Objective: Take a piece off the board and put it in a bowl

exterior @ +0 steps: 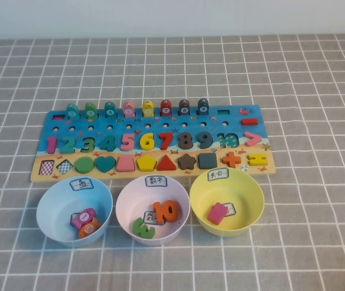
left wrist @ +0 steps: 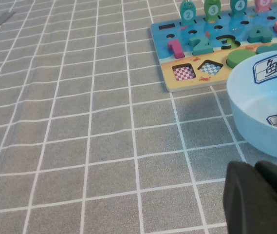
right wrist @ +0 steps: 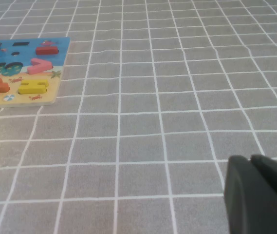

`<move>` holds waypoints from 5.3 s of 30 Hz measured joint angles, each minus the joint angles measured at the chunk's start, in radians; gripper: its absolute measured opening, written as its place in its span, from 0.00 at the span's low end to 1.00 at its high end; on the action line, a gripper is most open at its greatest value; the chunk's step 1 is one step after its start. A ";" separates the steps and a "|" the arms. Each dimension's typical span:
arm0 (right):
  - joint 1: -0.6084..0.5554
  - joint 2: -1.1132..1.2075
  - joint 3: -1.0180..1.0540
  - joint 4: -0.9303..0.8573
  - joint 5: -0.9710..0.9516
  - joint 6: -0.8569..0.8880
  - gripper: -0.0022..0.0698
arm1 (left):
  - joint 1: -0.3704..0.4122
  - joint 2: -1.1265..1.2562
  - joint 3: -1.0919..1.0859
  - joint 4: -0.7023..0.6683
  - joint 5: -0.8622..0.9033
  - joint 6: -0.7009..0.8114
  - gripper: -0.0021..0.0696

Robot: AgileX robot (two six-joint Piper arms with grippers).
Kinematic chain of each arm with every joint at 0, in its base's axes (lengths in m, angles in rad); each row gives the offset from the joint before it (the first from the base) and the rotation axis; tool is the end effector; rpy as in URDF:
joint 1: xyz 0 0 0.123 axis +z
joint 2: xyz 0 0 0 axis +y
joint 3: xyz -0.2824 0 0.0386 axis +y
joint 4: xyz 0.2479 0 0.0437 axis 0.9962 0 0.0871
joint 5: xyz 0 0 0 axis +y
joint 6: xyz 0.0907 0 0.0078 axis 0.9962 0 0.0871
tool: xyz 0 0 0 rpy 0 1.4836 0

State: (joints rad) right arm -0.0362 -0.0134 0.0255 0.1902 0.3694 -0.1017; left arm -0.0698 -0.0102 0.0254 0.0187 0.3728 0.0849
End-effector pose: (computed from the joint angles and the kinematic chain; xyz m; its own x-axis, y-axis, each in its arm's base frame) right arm 0.0527 0.0043 0.1726 -0.2855 0.0861 -0.9545 -0.0077 0.9957 0.0921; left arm 0.0526 -0.0031 0.1716 -0.2875 0.1225 -0.9499 0.0931 0.9907 0.0996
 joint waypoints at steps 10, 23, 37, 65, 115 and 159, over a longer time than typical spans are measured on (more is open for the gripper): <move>0.000 0.000 0.000 0.001 0.000 0.000 0.01 | 0.000 0.000 0.000 0.000 0.000 0.000 0.03; 0.000 0.000 0.000 0.204 -0.039 0.000 0.01 | 0.000 0.000 0.000 0.000 0.000 0.000 0.03; 0.000 0.000 0.000 0.714 -0.211 0.000 0.01 | 0.000 0.000 0.000 0.000 0.000 0.000 0.03; 0.000 0.831 -0.696 0.344 0.493 -0.090 0.01 | 0.000 0.000 0.000 0.000 0.000 -0.002 0.03; 0.406 2.035 -1.692 -0.087 0.642 -1.214 0.31 | 0.000 0.000 0.000 0.000 0.000 -0.002 0.03; 0.377 2.139 -1.835 -0.030 0.801 -1.367 0.54 | 0.000 0.000 0.000 0.000 0.000 -0.002 0.03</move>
State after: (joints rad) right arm 0.3405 2.1254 -1.8090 0.1598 1.1708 -1.4684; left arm -0.0698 -0.0102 0.0254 0.0187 0.3728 0.0830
